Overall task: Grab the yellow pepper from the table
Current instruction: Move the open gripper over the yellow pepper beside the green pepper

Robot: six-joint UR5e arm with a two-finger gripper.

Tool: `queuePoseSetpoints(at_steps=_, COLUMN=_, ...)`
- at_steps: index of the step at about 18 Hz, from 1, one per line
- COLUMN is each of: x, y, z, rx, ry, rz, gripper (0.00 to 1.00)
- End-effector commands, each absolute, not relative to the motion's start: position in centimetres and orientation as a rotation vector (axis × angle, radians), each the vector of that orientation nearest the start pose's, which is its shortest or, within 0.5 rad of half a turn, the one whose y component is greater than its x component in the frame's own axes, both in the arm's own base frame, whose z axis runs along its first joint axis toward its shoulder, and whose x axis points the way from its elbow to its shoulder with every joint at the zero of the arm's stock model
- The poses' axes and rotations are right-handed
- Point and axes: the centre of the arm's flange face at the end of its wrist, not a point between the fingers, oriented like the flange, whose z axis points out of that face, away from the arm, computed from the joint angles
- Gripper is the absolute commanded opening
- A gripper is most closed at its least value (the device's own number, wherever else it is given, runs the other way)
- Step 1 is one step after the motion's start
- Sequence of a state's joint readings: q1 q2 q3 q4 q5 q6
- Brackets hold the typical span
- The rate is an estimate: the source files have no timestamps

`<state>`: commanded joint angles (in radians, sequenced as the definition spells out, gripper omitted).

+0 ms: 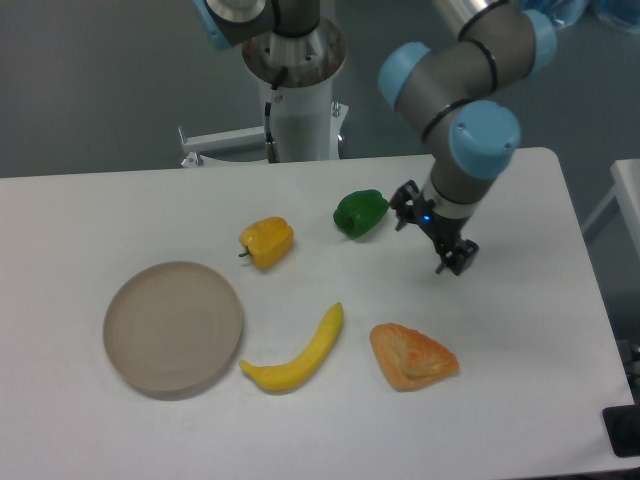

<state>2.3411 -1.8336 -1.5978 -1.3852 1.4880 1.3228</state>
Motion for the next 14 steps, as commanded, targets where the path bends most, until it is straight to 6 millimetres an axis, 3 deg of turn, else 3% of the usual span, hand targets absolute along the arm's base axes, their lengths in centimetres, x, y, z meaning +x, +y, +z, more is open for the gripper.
queuePoseSetpoints(at_steps=1, x=-27.1, y=50.5, z=35.0, rx=-3.009, ry=0.829, rz=-0.227, gripper=1.0)
queuePoseSetpoints(at_steps=3, x=-24.6, y=50.2, z=34.5, rx=-3.034, ry=0.788, rz=-0.248, gripper=1.0)
queuePoseSetpoints(at_steps=7, x=-16.7, y=52.7, z=32.5, rx=-3.072, ry=0.657, rz=-0.2, gripper=1.0)
queuePoseSetpoints(at_steps=11, x=-14.0, y=53.3, z=29.6, rx=-3.045, ry=0.661, rz=-0.142, gripper=1.0)
queuePoseSetpoints(at_steps=14, x=-13.9, y=53.3, z=28.5, rx=-3.055, ry=0.675, rz=-0.152, gripper=1.0)
